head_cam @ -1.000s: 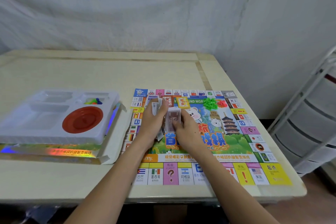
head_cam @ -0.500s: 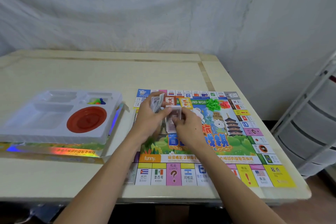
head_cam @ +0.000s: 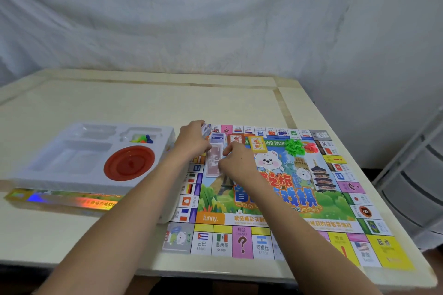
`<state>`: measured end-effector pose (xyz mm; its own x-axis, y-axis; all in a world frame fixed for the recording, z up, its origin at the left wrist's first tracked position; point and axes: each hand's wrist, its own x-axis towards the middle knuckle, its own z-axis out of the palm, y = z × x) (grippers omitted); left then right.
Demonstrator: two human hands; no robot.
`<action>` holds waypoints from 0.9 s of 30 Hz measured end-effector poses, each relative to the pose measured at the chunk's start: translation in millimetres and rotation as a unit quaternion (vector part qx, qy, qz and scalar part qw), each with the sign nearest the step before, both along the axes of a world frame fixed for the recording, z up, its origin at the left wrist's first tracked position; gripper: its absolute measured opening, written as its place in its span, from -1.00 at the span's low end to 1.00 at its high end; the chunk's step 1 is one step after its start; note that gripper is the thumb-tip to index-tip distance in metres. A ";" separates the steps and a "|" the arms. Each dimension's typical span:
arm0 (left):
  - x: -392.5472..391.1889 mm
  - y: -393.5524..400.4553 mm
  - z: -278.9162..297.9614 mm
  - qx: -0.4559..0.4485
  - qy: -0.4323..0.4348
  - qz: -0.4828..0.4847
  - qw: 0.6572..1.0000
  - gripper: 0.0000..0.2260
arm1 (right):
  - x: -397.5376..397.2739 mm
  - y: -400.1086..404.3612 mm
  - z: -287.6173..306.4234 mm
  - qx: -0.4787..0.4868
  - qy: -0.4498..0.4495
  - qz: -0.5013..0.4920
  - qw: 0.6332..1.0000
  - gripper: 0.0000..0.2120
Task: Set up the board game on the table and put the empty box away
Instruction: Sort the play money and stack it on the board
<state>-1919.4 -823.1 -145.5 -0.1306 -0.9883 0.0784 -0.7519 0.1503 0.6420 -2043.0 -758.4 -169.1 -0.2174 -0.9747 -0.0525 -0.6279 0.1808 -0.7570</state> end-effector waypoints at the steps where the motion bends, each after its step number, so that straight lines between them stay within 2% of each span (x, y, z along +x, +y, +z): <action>1: -1.6 -2.1 -3.8 0.003 -0.011 -0.003 1.000 -0.75 | 2.8 -1.9 -1.2 0.001 0.025 0.004 1.000 -0.80; 4: -4.5 -7.2 -13.9 0.010 -0.039 -0.008 0.999 -0.77 | 8.0 -1.7 -4.5 0.015 0.099 0.018 0.995 -0.80; 8: -6.0 -8.4 -20.3 -0.003 -0.053 -0.012 0.999 -0.77 | 12.0 2.5 -12.4 -0.015 0.141 0.032 0.989 -0.84; 11: -7.0 -8.1 -23.0 -0.017 -0.062 -0.019 0.998 -0.77 | 11.8 4.9 -18.4 -0.043 0.153 0.034 0.987 -0.71; 14: -9.5 -8.1 -25.4 -0.025 -0.076 -0.019 0.997 -0.70 | 8.1 3.4 -20.3 -0.052 0.162 0.046 0.984 -0.76; 17: -9.7 -6.6 -26.6 -0.038 -0.083 -0.018 0.996 -0.72 | 5.5 1.3 -21.8 -0.054 0.158 0.057 0.984 -0.76; 20: -6.1 -7.9 -25.4 -0.088 -0.086 -0.014 0.992 -0.78 | 4.0 3.9 -22.8 -0.068 0.164 0.053 0.983 -0.75; 21: -4.7 -8.1 -22.3 -0.103 -0.070 -0.011 0.992 -0.82 | 3.7 3.8 -24.1 -0.072 0.166 0.053 0.982 -0.75; 23: -1.8 -6.2 -9.5 -0.092 0.013 -0.006 0.996 -0.83 | 3.0 4.0 -24.8 -0.071 0.154 0.054 0.984 -0.74; 25: 1.3 -2.7 7.7 -0.048 0.142 0.003 0.989 -0.76 | -0.1 2.8 -23.0 -0.070 0.116 0.049 0.990 -0.73; 27: 5.5 2.1 21.8 0.024 0.304 0.007 0.952 -0.72 | -8.2 3.4 -17.8 -0.100 0.080 0.032 0.991 -0.74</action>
<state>-1913.9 -821.0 -123.7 -0.0630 -0.9939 0.0906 -0.2405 0.1032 0.9651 -2051.1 -755.0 -186.9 -0.1452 -0.9740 0.1738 -0.7483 -0.0068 -0.6633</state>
